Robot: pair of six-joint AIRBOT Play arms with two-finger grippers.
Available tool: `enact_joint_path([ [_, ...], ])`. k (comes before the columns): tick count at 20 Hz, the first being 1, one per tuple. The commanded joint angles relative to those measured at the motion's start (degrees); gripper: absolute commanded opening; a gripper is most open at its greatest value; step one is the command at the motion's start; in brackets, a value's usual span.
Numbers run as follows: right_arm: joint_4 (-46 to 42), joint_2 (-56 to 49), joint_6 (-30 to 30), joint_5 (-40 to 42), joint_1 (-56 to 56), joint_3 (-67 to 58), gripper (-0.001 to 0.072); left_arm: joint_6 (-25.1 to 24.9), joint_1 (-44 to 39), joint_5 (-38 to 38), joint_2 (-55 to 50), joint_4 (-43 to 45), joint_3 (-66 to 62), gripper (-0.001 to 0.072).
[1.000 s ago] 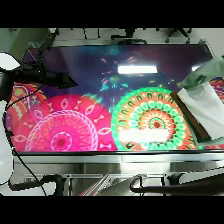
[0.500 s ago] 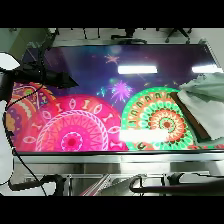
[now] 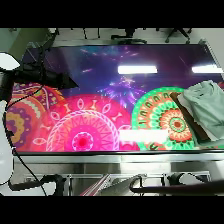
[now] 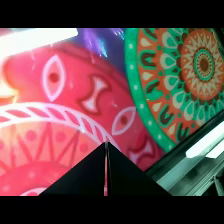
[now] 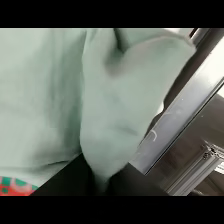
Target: Fold the shirts.
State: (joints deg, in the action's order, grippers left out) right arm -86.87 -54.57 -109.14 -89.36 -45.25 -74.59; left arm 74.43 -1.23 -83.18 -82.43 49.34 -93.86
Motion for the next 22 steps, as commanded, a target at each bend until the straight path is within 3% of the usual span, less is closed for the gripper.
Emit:
enact_joint_path([
  [1, -1.8, 0.2, 2.1, 5.4, 0.0, 5.0, 0.0430, 0.0, 0.0, 0.2, 0.0, 0.1, 0.0, 0.0016],
  [2, -1.3, 0.3, 6.0, 5.4, 0.0, 4.6, 0.0713, 0.0, 0.0, 0.7, 0.0, 0.1, 0.0, 0.0016],
  [6, -0.9, 0.5, 11.4, 3.0, 0.5, -2.4, 0.0685, 0.0, 0.0, 0.0, 0.0, 0.0, 0.0, 0.0016],
  [13, 0.8, 7.2, 9.6, 3.6, 14.2, -9.9, 0.0668, -1.2, 1.9, -1.3, 6.1, -5.7, 0.0, 0.0016],
  [14, 2.7, 7.9, 9.7, 3.4, 16.9, -9.9, 0.0473, -1.2, 2.2, -1.4, 8.0, -5.3, 0.6, 0.0016],
  [15, 5.4, 8.3, 9.7, 3.6, 20.2, -9.8, 0.0193, -1.3, 2.2, -1.3, 10.4, -5.4, 2.3, 0.0016],
  [16, 7.6, 8.4, 9.8, 4.0, 23.8, -9.8, 0.0101, -1.6, 2.2, -1.2, 12.8, -5.4, 4.7, 0.0016],
  [18, 9.4, 8.5, 11.3, 5.8, 31.6, -9.0, 0.0087, -2.8, 1.4, -1.4, 17.6, -5.3, 11.2, 0.0016],
  [19, 9.4, 8.5, 11.5, 6.8, 35.7, -8.0, 0.0024, -3.1, 0.8, -1.2, 20.1, -5.0, 15.2, 0.0016],
  [22, 9.4, 10.2, 11.5, 11.7, 48.4, 1.3, 0.0025, -3.4, -1.4, 1.4, 27.1, -2.1, 27.4, 0.0016],
])
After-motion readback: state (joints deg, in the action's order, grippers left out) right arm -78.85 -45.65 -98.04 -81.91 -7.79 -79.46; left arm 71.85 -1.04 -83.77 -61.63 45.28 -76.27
